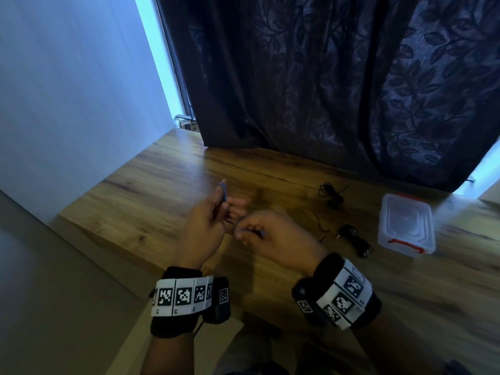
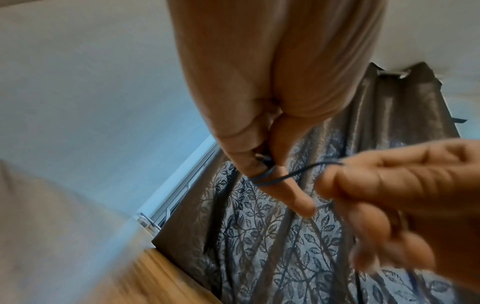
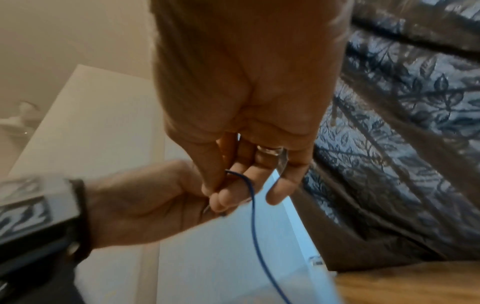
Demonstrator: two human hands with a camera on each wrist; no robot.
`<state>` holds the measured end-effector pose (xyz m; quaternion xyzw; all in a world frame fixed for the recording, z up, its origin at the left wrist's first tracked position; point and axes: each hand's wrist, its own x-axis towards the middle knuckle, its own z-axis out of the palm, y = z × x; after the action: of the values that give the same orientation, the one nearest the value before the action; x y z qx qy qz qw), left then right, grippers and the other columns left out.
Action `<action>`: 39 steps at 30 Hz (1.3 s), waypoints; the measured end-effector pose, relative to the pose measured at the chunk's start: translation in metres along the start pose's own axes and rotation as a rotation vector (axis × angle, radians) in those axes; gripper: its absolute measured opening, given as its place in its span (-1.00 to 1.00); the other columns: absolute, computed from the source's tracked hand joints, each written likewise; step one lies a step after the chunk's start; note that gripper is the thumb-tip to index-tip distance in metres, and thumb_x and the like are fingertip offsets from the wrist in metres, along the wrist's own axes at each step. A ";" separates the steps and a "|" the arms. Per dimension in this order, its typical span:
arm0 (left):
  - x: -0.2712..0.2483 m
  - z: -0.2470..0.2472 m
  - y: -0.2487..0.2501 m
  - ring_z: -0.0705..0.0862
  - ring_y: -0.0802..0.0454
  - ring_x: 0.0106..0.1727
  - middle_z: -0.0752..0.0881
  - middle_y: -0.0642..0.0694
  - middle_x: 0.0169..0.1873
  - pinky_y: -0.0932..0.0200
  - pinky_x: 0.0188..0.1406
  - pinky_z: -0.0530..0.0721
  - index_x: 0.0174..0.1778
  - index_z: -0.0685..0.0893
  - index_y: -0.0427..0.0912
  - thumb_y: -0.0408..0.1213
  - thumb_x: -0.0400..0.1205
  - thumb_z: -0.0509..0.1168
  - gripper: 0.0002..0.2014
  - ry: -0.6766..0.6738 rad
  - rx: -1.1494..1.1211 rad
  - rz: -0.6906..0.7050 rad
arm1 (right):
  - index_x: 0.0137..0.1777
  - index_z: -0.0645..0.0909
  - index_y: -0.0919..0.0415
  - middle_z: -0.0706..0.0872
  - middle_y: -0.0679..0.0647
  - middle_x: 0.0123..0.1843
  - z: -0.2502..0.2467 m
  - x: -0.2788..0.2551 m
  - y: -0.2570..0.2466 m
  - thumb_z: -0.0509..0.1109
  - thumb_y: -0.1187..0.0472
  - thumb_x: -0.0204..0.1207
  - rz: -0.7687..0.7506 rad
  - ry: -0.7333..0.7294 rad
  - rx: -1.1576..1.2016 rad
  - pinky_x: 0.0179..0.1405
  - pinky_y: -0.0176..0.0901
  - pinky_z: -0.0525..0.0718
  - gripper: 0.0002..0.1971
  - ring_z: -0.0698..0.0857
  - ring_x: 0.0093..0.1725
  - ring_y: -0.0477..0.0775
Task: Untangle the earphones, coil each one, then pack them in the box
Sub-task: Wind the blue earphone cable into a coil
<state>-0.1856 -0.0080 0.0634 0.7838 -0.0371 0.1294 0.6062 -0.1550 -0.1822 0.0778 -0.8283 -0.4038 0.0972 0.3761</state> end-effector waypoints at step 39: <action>-0.003 0.002 0.018 0.68 -0.02 -0.29 0.77 -0.18 -0.24 0.13 -0.16 0.67 0.41 0.59 -0.30 -0.45 0.76 0.06 -0.66 -0.100 -0.326 -0.087 | -0.02 0.81 0.24 0.73 0.06 -0.05 -0.040 0.053 0.008 0.47 0.41 0.56 -0.191 0.515 0.020 -0.07 -0.27 0.68 -0.88 0.73 -0.08 -0.06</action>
<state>-0.1923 -0.0150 0.0795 0.6815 -0.0537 0.0564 0.7277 -0.0968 -0.1684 0.1076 -0.7801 -0.3703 -0.1484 0.4820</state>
